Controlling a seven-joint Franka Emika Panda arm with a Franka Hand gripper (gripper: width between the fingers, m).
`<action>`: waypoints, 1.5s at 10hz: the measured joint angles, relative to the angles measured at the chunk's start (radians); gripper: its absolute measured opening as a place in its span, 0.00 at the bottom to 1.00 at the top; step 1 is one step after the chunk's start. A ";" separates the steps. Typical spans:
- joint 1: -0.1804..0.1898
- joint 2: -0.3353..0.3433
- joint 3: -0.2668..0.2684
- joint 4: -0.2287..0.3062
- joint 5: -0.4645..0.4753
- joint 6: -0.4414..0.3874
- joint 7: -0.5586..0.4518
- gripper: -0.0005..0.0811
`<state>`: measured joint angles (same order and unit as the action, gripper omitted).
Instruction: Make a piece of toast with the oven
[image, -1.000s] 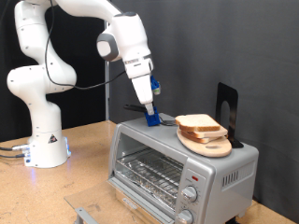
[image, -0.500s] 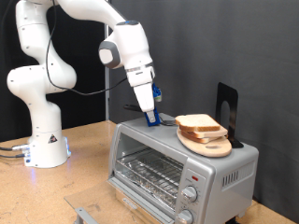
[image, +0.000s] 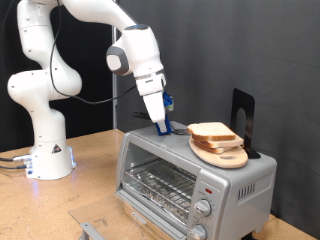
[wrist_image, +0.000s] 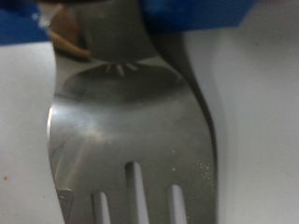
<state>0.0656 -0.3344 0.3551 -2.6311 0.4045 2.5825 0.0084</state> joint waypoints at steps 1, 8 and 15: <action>0.000 0.000 0.000 0.000 0.000 0.000 0.000 0.65; 0.029 -0.026 -0.042 0.011 0.134 -0.023 -0.100 0.55; 0.045 -0.141 -0.114 0.039 0.265 -0.153 -0.135 0.55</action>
<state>0.1103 -0.4758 0.2411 -2.5926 0.6691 2.4292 -0.1263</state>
